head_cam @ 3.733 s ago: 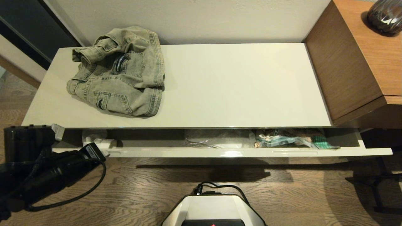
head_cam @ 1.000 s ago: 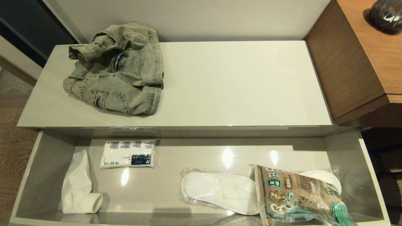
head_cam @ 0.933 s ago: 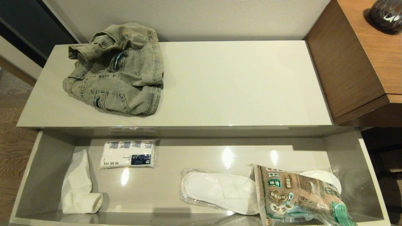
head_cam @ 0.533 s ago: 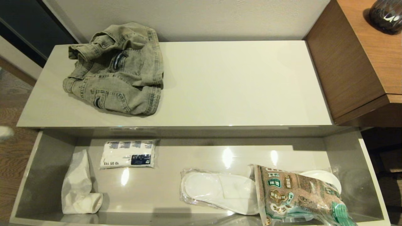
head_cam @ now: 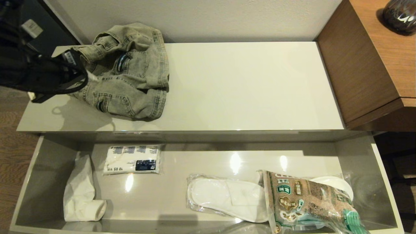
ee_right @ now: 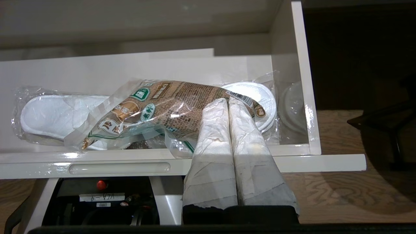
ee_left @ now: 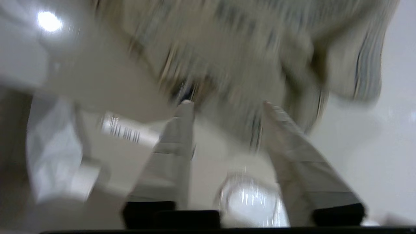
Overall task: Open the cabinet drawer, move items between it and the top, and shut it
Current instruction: Pick up the shorts on the table
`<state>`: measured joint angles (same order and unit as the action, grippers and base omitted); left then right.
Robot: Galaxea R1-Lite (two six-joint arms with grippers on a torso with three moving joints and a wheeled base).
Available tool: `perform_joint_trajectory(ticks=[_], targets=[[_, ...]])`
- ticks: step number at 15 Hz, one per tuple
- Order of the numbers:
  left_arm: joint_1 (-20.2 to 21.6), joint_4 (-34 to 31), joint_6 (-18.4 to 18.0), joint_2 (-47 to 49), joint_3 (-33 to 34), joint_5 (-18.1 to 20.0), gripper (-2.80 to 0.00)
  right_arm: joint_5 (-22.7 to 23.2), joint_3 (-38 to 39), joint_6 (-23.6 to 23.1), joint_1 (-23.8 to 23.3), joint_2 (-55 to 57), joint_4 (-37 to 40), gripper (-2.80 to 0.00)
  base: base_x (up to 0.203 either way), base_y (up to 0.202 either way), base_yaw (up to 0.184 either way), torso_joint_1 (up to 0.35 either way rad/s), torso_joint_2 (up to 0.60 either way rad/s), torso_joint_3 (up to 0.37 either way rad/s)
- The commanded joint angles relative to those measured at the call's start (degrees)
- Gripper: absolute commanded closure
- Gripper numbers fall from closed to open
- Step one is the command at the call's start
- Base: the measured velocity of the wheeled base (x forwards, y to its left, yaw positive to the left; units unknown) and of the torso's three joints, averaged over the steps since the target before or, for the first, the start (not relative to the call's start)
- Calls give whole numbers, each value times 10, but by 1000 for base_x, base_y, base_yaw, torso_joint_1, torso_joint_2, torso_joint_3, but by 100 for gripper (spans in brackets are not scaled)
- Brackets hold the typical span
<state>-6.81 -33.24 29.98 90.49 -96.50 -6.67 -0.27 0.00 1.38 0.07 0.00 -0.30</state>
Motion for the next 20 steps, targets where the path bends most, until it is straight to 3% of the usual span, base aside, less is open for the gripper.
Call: perform_joint_trajectory(ticks=[1,3,5,11,13,15,20], targets=[[-16,20,1,93,-59,-38,-280,0,0,0,0,1,0,0,0,0,0,0,0,0],[-23,21,1,98,-65,-50,-280,0,0,0,0,1,0,0,0,0,0,0,0,0],[-60,21,2,129,-115,-88,-280,0,0,0,0,1,0,0,0,0,0,0,0,0],[-87,21,3,140,-113,-103,-280,0,0,0,0,1,0,0,0,0,0,0,0,0],[-114,21,2,155,-82,-158,-280,0,0,0,0,1,0,0,0,0,0,0,0,0],[-112,21,2,174,-80,-206,-280,0,0,0,0,1,0,0,0,0,0,0,0,0],[-112,20,8,197,-76,-249,-280,0,0,0,0,1,0,0,0,0,0,0,0,0]])
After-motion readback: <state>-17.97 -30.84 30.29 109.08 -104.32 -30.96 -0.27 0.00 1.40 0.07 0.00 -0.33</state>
